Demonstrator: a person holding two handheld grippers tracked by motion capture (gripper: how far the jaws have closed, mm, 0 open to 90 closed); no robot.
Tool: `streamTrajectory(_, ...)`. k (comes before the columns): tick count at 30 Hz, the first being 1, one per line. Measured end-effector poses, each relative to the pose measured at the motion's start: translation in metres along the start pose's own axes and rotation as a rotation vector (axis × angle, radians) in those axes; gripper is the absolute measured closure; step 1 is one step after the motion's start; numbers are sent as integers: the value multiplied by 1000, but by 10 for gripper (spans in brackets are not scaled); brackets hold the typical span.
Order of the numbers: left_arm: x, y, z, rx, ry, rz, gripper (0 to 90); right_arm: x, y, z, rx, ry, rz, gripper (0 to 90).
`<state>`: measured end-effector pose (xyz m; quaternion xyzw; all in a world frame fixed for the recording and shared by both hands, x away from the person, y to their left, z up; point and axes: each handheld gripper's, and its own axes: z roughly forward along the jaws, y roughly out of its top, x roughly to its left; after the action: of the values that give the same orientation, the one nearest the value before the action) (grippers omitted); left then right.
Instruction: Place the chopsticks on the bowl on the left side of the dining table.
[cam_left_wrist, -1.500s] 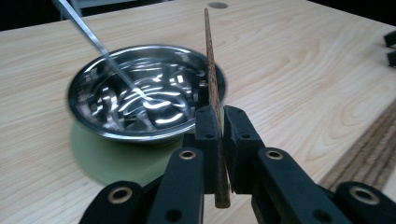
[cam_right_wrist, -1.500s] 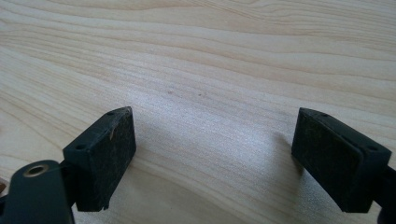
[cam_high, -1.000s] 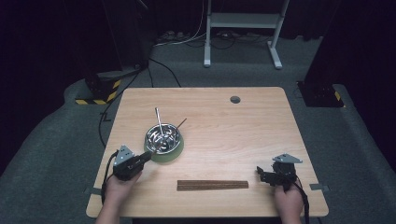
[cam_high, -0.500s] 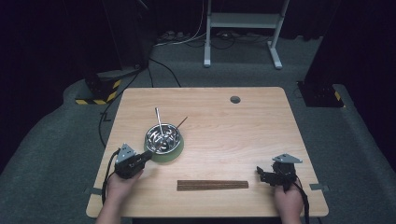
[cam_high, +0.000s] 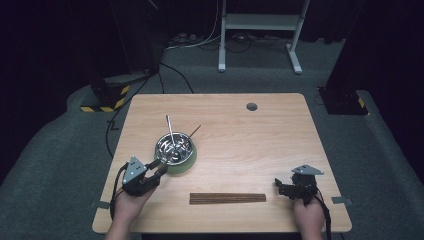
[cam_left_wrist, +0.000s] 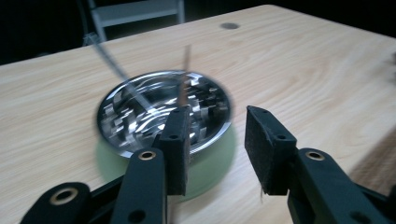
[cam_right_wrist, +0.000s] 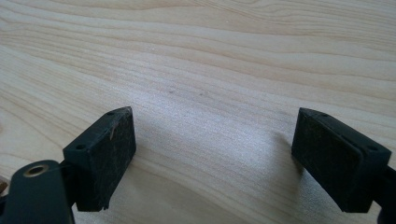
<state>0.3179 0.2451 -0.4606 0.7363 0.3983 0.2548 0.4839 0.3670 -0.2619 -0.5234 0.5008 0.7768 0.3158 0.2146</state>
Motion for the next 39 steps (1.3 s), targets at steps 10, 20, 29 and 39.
streamTrajectory(10, -43, -5, 24, 78, -124, 62, 582, 0, 0, 0, 0, 2, -2, 132)
streamTrajectory(20, -64, -23, 53, 204, -207, 107, 560, 0, 0, 0, -1, 2, -3, 132)
streamTrajectory(29, -62, -35, 65, 284, -221, 97, 544, 0, 0, 0, -1, 4, -5, 132)
streamTrajectory(39, -61, -37, 68, 290, -214, 99, 543, 0, 0, 0, -1, 4, -5, 133)
